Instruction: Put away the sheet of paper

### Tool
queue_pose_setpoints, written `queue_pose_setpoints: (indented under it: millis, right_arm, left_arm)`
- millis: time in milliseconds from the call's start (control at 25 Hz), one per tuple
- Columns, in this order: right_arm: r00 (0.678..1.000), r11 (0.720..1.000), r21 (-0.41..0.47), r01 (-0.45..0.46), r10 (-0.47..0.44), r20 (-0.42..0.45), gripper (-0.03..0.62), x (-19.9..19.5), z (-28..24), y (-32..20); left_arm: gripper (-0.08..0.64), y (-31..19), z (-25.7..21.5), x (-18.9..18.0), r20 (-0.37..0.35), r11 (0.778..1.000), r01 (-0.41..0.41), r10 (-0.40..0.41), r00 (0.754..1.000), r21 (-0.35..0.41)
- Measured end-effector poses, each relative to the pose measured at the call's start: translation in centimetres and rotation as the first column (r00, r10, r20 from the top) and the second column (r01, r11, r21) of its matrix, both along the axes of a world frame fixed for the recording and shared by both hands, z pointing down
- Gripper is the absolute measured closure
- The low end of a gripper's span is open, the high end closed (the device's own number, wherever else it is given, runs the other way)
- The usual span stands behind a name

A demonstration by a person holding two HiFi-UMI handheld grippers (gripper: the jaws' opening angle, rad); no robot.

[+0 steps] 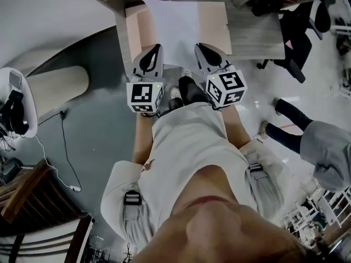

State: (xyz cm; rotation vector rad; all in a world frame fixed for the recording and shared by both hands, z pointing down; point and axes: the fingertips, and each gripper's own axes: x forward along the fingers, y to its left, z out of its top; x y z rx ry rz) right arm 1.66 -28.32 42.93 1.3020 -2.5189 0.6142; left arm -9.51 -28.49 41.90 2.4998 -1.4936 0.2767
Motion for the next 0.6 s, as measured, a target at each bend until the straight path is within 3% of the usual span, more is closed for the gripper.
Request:
queue_pose_setpoints:
  millis: [600]
  right_arm:
    - [0.999,0.992,-0.123,0.033,-0.034,-0.01,0.572,0.9,5.7,-3.8]
  left_arm:
    - [0.538,-3.4,6.0,1.3,0.025,0.993,0.012,-0.009,1.0,-0.12]
